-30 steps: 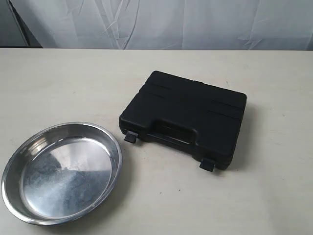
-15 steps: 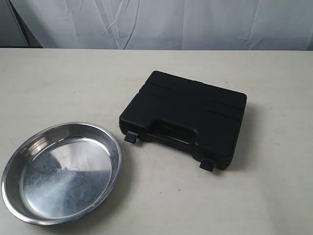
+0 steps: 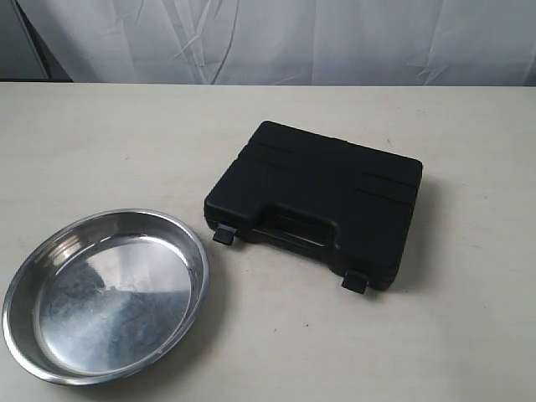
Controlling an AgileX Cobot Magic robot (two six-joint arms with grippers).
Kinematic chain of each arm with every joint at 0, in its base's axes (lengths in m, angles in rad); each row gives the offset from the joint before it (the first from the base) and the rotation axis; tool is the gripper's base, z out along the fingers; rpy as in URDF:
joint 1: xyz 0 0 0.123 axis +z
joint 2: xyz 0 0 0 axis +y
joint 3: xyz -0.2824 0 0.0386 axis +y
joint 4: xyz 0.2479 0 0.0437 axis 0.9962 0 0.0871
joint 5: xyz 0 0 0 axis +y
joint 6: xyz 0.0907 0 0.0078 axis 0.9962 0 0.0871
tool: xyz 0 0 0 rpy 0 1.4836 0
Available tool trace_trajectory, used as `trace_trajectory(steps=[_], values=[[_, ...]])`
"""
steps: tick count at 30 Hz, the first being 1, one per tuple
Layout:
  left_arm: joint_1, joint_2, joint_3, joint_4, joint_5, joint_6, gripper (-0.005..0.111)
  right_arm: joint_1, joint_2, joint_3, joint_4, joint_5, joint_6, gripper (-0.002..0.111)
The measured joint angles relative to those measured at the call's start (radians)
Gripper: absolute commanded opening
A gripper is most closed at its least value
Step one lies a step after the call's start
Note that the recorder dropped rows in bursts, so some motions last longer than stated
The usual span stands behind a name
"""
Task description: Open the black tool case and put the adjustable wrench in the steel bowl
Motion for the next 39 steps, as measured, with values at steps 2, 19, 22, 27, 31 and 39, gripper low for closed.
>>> trace_trajectory(steps=[2,19,22,27,31,39], values=[[0.000,0.000,0.000,0.000,0.000,0.000,0.000,0.000,0.072,-0.075,-0.126,-0.011,0.004,-0.001],[0.000,0.000,0.000,0.000,0.000,0.000,0.000,0.311,1.443,-0.868,-0.249,1.008,-0.649,0.007],[0.000,0.000,0.000,0.000,0.000,0.000,0.000,0.445,1.651,-0.951,-0.335,1.070,-0.664,0.040],[0.000,0.000,0.000,0.000,0.000,0.000,0.000,0.556,1.774,-0.961,-0.412,1.060,-0.669,0.051],[0.000,0.000,0.000,0.000,0.000,0.000,0.000,0.605,1.806,-0.963,-0.395,1.025,-0.681,0.050],[0.000,0.000,0.000,0.000,0.000,0.000,0.000,0.645,1.879,-0.963,-0.361,0.929,-0.731,0.050]])
